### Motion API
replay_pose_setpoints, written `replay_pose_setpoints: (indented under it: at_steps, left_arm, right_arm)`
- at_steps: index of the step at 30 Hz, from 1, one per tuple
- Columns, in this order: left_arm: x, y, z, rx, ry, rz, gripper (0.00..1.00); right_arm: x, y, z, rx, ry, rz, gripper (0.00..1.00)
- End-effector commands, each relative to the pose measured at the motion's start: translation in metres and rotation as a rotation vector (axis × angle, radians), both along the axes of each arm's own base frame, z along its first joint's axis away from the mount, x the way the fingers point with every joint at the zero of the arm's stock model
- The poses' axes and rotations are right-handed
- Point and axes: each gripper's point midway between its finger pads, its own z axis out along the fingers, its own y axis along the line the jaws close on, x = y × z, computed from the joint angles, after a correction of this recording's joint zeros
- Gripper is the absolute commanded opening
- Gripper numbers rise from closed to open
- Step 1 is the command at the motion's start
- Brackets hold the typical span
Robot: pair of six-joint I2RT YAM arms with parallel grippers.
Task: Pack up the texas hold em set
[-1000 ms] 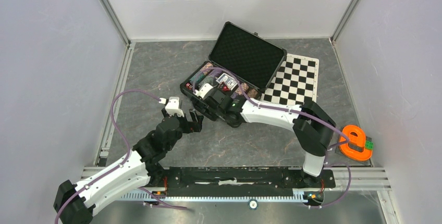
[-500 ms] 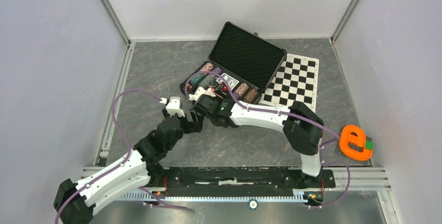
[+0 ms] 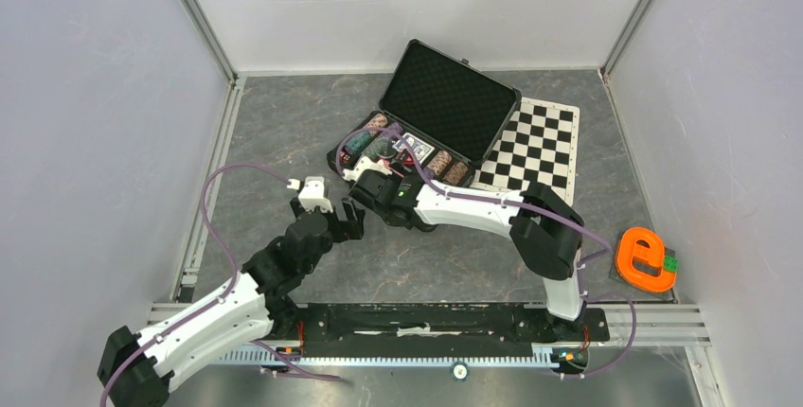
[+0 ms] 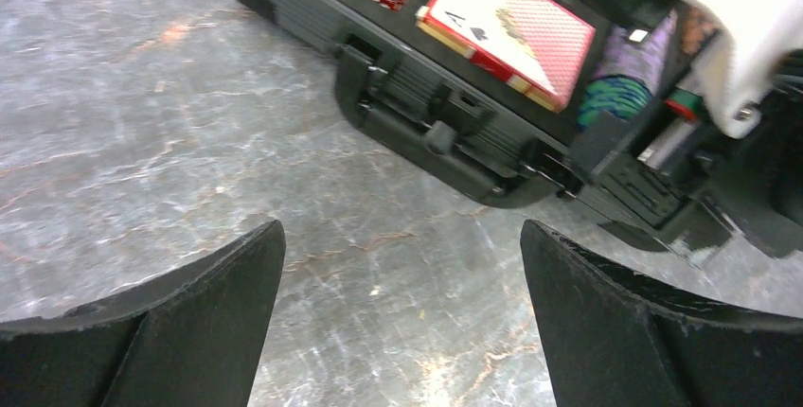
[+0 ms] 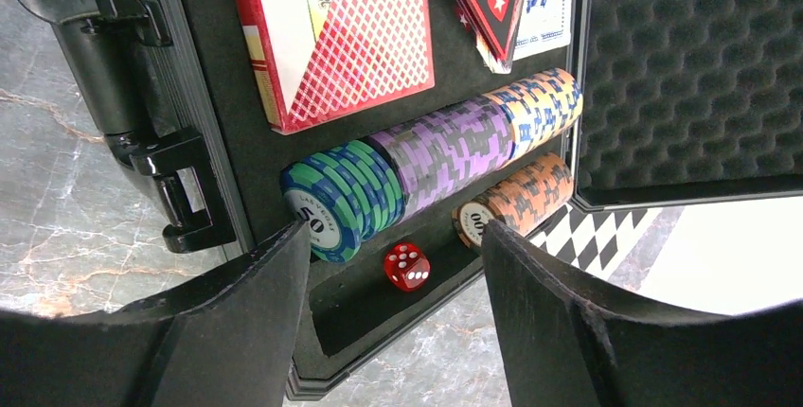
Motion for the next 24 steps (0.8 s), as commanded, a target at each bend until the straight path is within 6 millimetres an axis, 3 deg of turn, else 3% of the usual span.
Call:
replay_pose_setpoints:
  at_steps: [1,6,11,15,19,24]
  left_arm:
    - [0.008,0.030,0.016,-0.018,-0.045,0.171,1.00]
    - [0.007,0.046,0.016,-0.018,-0.049,0.240,1.00]
    - [0.007,0.044,0.016,-0.022,-0.051,0.232,1.00]
    - [0.007,0.042,0.016,-0.026,-0.053,0.219,1.00]
    - [0.008,0.039,0.016,-0.030,-0.054,0.207,1.00]
    - [0.008,0.036,0.017,-0.036,-0.056,0.187,1.00]
  right_arm:
    - [0.002,0.019,0.020,0.145,0.017,0.017,0.74]
    - [-0.005,0.035,0.024,0.230,0.062,0.073,0.77]
    - [-0.008,0.038,0.023,0.235,0.083,0.090,0.77]
    - [-0.011,0.040,0.034,0.302,0.102,0.111,0.77]
    - [-0.005,0.032,0.045,0.355,0.096,0.095,0.64]
    - [-0.010,0.034,0.032,0.337,0.145,0.121,0.55]
